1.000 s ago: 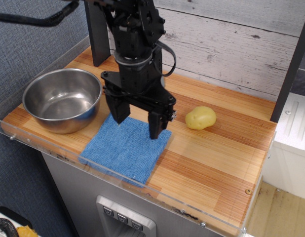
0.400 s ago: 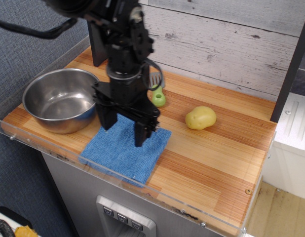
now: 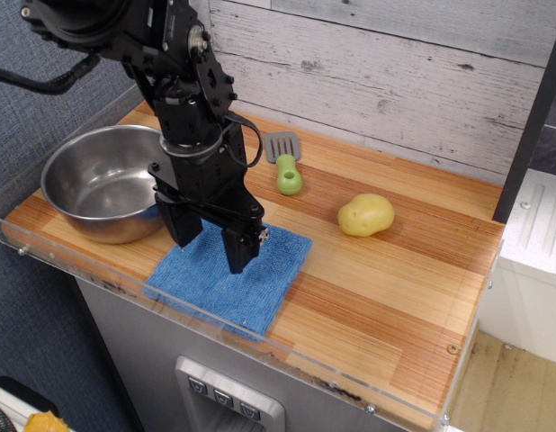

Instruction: Move the cloth to the bottom right edge of the table

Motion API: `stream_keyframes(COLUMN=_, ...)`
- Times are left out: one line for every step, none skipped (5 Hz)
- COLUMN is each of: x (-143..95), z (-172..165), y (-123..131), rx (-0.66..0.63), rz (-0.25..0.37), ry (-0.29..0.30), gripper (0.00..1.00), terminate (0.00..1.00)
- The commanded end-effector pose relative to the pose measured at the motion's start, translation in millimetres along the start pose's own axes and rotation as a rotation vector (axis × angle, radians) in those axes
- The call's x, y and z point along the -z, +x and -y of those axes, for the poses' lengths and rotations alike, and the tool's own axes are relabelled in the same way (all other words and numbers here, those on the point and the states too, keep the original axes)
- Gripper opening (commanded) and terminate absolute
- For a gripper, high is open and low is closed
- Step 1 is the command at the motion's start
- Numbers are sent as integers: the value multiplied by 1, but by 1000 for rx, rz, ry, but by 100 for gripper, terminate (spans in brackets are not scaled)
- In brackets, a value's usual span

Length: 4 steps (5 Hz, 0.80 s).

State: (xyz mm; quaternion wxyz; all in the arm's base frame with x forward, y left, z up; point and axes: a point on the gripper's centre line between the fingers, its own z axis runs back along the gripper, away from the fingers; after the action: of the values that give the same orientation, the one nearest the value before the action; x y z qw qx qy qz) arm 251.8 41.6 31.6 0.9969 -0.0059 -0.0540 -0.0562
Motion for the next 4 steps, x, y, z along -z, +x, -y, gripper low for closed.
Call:
stream_keyframes(x=1, z=5, y=-2, rx=5, rz=34, ry=-2, gripper=100, terminate=0)
stream_keyframes(x=9, z=14, y=-3, rx=19, rz=27, ry=-19, gripper=100, terminate=0)
stream_keyframes(x=20, z=18, y=-5, rx=24, rz=2, ry=-37, gripper=100, terminate=0)
stream_keyframes(x=32, z=16, y=-9, rx=9, rz=-33, ry=-48, gripper=100, terminate=0)
